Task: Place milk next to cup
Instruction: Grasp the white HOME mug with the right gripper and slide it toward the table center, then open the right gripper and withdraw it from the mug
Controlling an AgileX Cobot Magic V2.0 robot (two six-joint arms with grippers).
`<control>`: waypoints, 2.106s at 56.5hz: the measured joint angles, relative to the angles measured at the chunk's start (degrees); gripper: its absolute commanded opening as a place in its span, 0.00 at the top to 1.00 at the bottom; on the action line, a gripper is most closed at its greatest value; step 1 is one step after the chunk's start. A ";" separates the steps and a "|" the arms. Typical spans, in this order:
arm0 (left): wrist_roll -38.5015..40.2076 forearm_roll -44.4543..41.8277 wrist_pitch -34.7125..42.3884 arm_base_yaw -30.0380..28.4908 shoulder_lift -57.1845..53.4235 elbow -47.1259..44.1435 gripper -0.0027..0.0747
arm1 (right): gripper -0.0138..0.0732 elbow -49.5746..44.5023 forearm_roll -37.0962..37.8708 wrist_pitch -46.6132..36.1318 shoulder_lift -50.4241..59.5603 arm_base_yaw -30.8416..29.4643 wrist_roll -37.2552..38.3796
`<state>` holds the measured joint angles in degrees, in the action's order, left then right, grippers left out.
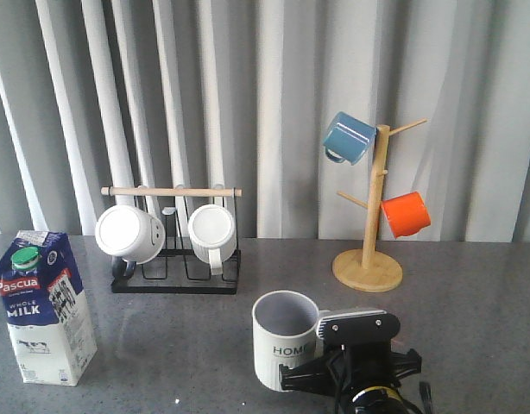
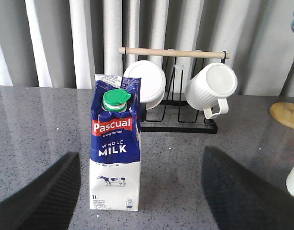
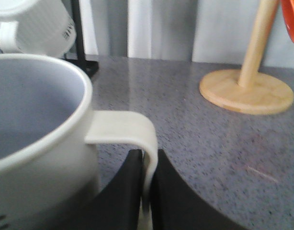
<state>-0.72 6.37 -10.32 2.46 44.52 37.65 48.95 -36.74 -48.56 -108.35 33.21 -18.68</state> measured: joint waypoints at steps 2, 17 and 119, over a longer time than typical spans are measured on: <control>0.00 0.00 0.00 0.00 0.00 0.00 0.32 | 0.81 0.27 -1.57 -0.35 -0.81 0.00 -0.05; 0.00 0.00 0.00 0.00 0.00 0.00 0.32 | 0.74 0.75 -2.72 -0.15 -2.89 0.00 -0.17; 0.00 0.00 0.00 0.00 0.00 0.00 0.32 | 0.86 -11.00 30.29 42.24 56.68 -20.97 4.09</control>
<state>-0.72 6.37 -10.32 2.46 44.52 37.65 37.95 -6.44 -6.33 -51.67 12.24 -14.59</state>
